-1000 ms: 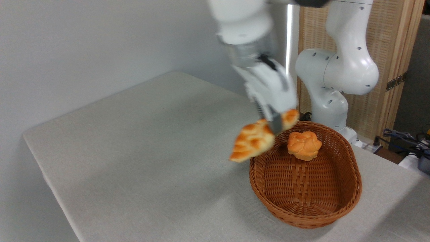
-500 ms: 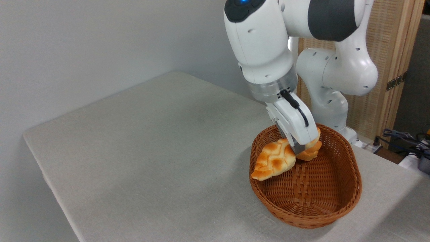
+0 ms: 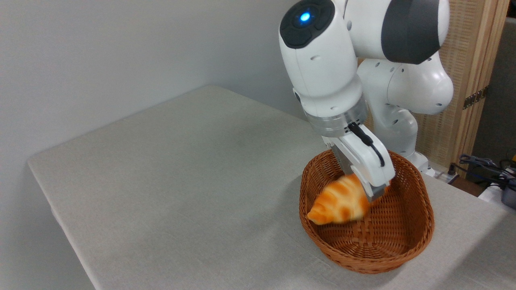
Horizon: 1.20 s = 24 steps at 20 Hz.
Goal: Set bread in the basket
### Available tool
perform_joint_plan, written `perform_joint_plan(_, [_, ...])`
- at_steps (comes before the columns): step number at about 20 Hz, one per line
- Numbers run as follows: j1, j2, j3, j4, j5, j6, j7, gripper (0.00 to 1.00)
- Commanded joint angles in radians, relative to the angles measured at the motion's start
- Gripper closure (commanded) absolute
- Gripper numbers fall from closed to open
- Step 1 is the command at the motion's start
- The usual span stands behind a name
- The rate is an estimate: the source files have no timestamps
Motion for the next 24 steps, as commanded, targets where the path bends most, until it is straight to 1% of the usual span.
perform_joint_plan(1, [-0.013, 0.0, 0.026, 0.001, 0.018, 0.012, 0.007, 0.05])
perform_joint_plan(4, [-0.016, -0.001, 0.026, 0.009, 0.016, 0.015, 0.006, 0.0])
perform_joint_plan(5, [-0.017, -0.004, 0.022, 0.013, 0.015, 0.015, 0.0, 0.0])
perform_joint_plan(7, [-0.019, -0.014, 0.013, 0.033, -0.004, 0.012, -0.007, 0.0])
perform_joint_plan(9, [-0.017, -0.021, -0.018, 0.076, -0.068, 0.005, -0.022, 0.0])
perform_joint_plan(10, [-0.017, -0.021, -0.026, 0.1, -0.102, 0.002, -0.052, 0.0])
perform_joint_plan(12, [-0.017, -0.02, -0.07, 0.146, -0.165, 0.003, -0.121, 0.0])
perform_joint_plan(15, [-0.017, -0.009, -0.112, 0.228, -0.237, 0.006, -0.203, 0.0])
perform_joint_plan(17, [-0.016, 0.011, -0.131, 0.278, -0.272, 0.006, -0.252, 0.0])
perform_joint_plan(18, [-0.013, 0.029, -0.156, 0.309, -0.278, 0.005, -0.281, 0.0])
perform_joint_plan(20, [-0.013, 0.078, -0.188, 0.385, -0.274, 0.006, -0.362, 0.0])
perform_joint_plan(22, [-0.013, 0.129, -0.197, 0.459, -0.277, 0.011, -0.44, 0.0])
perform_joint_plan(24, [-0.013, 0.156, -0.225, 0.489, -0.271, 0.027, -0.5, 0.0])
